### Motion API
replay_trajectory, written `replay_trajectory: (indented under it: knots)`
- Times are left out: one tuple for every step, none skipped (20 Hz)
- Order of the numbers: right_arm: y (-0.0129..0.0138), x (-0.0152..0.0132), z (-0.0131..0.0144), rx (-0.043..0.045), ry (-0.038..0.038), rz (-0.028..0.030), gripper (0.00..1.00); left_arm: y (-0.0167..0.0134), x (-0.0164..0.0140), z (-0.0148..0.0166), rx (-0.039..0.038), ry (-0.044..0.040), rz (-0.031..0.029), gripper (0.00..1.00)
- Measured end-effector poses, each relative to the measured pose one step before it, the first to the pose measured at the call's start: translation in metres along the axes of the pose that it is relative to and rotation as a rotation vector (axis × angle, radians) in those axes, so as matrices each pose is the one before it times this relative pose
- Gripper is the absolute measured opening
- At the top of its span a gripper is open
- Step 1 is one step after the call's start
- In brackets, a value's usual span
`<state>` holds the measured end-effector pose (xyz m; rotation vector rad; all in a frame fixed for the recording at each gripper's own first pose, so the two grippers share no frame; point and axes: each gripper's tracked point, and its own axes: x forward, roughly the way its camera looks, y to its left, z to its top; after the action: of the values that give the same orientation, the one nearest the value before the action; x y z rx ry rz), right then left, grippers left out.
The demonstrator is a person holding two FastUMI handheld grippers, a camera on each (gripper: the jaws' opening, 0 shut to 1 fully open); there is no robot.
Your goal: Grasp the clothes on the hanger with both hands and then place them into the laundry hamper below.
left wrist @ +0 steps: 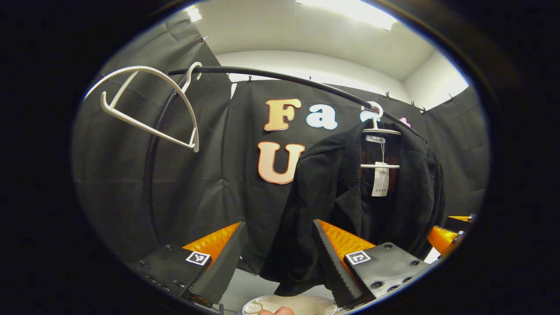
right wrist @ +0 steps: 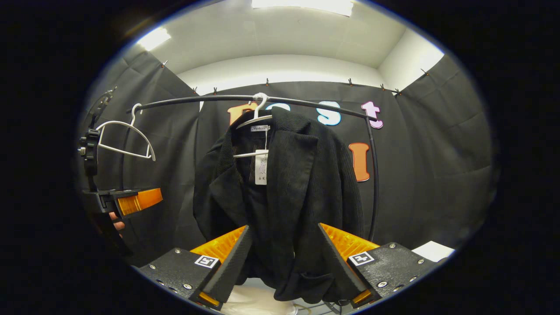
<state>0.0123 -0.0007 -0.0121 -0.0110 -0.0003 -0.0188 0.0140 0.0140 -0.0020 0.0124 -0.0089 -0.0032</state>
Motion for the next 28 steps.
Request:
replay_trajectory:
  knots:
    - [0.00075,0.00011,-0.00090,0.00001,0.00056,0.00292,0.92,0.00033,-0.00124,0.00036,0.00424,-0.00111,0.00101,0.96]
    - [0.00082,-0.00063,-0.00071,-0.00080,0.00071,0.00425,0.93,0.00080,-0.00042,0.00068,0.00347,-0.00106,0.00179,0.96]
    - [0.00083,-0.00071,-0.00117,-0.00176,0.00131,0.00304,0.93,-0.00011,-0.00053,0.00037,0.00349,-0.00045,-0.00009,0.96]
    - [0.00041,-0.00052,-0.00075,-0.00225,0.00079,0.00338,0.93,-0.00094,0.00018,0.00051,0.00375,-0.00038,-0.00159,0.96]
    - [0.00094,-0.00177,-0.00044,-0.00308,0.00182,0.00258,0.93,-0.00057,0.00011,0.00012,0.00367,-0.00029,-0.00018,0.96]
    - [0.00046,-0.00104,-0.00088,-0.00293,0.00213,0.00181,0.92,-0.00117,0.00030,0.00040,0.00198,0.00018,-0.00134,0.96]
    - [0.00029,0.00108,-0.00076,-0.00182,0.00185,0.00051,0.92,-0.00094,0.00006,0.00022,0.00120,0.00051,-0.00281,0.96]
    - [0.00025,-0.00031,-0.00045,-0.00030,0.00045,-0.00114,0.92,-0.00116,0.00046,0.00050,0.00104,-0.00094,-0.00307,0.96]
    - [-0.00018,0.00022,0.00037,0.00093,0.00062,-0.00099,0.92,-0.00105,-0.00026,0.00039,0.00105,-0.00081,-0.00380,1.00]
    - [-0.00026,0.00035,0.00060,0.00101,0.00064,-0.00043,0.93,-0.00168,0.00026,0.00046,0.00071,-0.00098,-0.00328,1.00]
    - [0.00038,-0.00107,-0.00097,0.00002,0.00163,-0.00178,0.92,0.00027,0.00000,-0.00067,0.00144,0.00140,-0.00288,1.00]
    - [0.00057,-0.00043,-0.00088,0.00043,0.00243,-0.00077,0.93,-0.00056,-0.00087,0.00011,0.00154,0.00092,-0.00252,1.00]
    - [0.00027,-0.00033,-0.00006,0.00077,0.00120,0.00007,0.93,0.00048,-0.00080,-0.00009,0.00139,0.00127,-0.00144,1.00]
    - [0.00021,0.00010,0.00028,-0.00042,0.00083,-0.00056,0.92,0.00075,-0.00132,-0.00030,0.00191,0.00102,0.00038,0.96]
    - [-0.00055,-0.00106,-0.00075,-0.00025,0.00094,-0.00079,0.92,0.00099,-0.00108,0.00045,0.00154,-0.00011,0.00010,0.96]
    - [0.00013,-0.00032,-0.00010,0.00010,0.00013,0.00030,0.92,0.00107,-0.00056,0.00070,0.00130,0.00019,0.00079,0.96]
    - [0.00092,0.00027,0.00039,0.00020,-0.00044,0.00138,0.92,0.00204,-0.00131,-0.00036,0.00119,0.00041,0.00173,1.00]
    - [0.00096,0.00114,-0.00048,-0.00109,0.00128,0.00147,0.92,0.00036,-0.00103,-0.00003,0.00119,0.00182,-0.00034,0.93]
    - [-0.00030,0.00019,-0.00073,-0.00347,0.00242,0.00254,0.92,0.00102,0.00017,0.00027,0.00248,0.00180,0.00115,0.93]
    - [-0.00013,0.00124,0.00021,-0.00463,0.00126,0.00106,0.92,0.00096,-0.00042,0.00061,0.00251,-0.00105,0.00085,0.96]
    - [-0.00033,0.00394,0.00100,-0.00435,-0.00074,-0.00180,0.92,0.00068,-0.00074,0.00118,0.00174,-0.00203,-0.00079,0.96]
    - [-0.00173,0.00290,0.00144,-0.00341,-0.00163,-0.00320,0.93,0.00140,-0.00058,0.00124,0.00265,-0.00253,0.00201,0.96]
    - [-0.00165,0.00230,0.00167,-0.00144,-0.00145,-0.00366,0.93,0.00073,0.00001,0.00035,0.00278,-0.00124,0.00215,0.96]
    - [-0.00093,0.00398,0.00193,-0.00035,-0.00024,-0.00204,0.92,0.00072,-0.00028,0.00027,0.00091,-0.00020,0.00228,0.96]
    - [-0.00147,0.00291,0.00291,0.00051,-0.00337,-0.00184,0.92,0.00132,-0.00048,-0.00023,-0.00189,-0.00088,0.00257,0.93]
    - [-0.00166,0.00483,0.00367,0.00215,-0.00361,-0.00623,0.92,0.00076,-0.00062,0.00018,-0.00417,-0.00044,0.00052,1.00]
    - [-0.00214,0.00726,0.00368,0.00656,-0.00253,-0.00821,0.92,0.00052,-0.00072,-0.00016,-0.00286,0.00185,-0.00010,0.98]
    - [-0.00252,0.00736,0.00355,0.01189,0.00151,-0.01162,0.92,0.00047,-0.00054,-0.00015,-0.00055,0.00295,0.00032,0.96]
